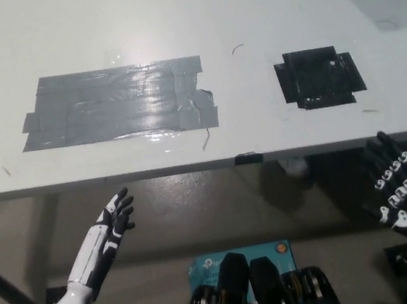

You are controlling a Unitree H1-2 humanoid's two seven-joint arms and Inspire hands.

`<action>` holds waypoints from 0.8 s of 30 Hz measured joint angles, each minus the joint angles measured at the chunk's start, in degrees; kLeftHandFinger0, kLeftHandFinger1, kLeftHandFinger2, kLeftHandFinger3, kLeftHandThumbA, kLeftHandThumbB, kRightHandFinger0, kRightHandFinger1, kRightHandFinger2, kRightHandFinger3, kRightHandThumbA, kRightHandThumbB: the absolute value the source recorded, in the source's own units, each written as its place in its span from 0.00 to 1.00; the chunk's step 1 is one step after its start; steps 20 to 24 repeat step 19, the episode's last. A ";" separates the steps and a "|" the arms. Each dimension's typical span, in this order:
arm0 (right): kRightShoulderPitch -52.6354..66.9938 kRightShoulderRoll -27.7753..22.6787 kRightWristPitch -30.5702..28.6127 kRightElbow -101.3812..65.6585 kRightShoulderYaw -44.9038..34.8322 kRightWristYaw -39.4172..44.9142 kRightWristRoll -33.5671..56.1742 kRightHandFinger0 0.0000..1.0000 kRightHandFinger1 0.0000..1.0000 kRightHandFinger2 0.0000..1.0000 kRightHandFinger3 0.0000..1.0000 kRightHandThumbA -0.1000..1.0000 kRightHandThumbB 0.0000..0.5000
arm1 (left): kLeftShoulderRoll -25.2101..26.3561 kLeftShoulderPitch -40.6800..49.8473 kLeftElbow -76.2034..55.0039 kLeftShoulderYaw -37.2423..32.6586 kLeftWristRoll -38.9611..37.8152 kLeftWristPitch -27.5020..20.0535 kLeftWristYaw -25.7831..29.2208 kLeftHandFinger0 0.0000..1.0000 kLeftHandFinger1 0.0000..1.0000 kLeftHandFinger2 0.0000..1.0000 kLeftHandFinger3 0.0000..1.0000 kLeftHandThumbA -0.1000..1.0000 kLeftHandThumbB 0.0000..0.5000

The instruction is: An orange duster is kept infront of the robot in the middle of the table and the robot extends its right arm to grab the duster, picks it up and hands it to a person

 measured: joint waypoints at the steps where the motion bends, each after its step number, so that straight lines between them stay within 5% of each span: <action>1: 0.02 -0.11 -1.25 0.73 0.69 -0.18 -1.13 1.00 1.00 1.00 1.00 0.93 0.51 | -0.06 0.51 0.00 0.01 0.01 -0.03 0.01 1.00 1.00 1.00 1.00 0.99 0.30; 12: 0.06 -2.78 -9.94 5.72 6.64 -1.51 -8.76 1.00 1.00 1.00 1.00 0.92 0.48 | -0.49 3.19 -0.19 0.10 0.60 -0.71 0.25 1.00 1.00 1.00 1.00 1.00 0.36; 24: 0.06 -3.83 -12.00 6.16 7.83 -2.43 -10.27 1.00 1.00 1.00 1.00 0.92 0.53 | -0.69 3.28 -0.18 0.12 1.33 -1.41 0.29 1.00 1.00 1.00 1.00 1.00 0.34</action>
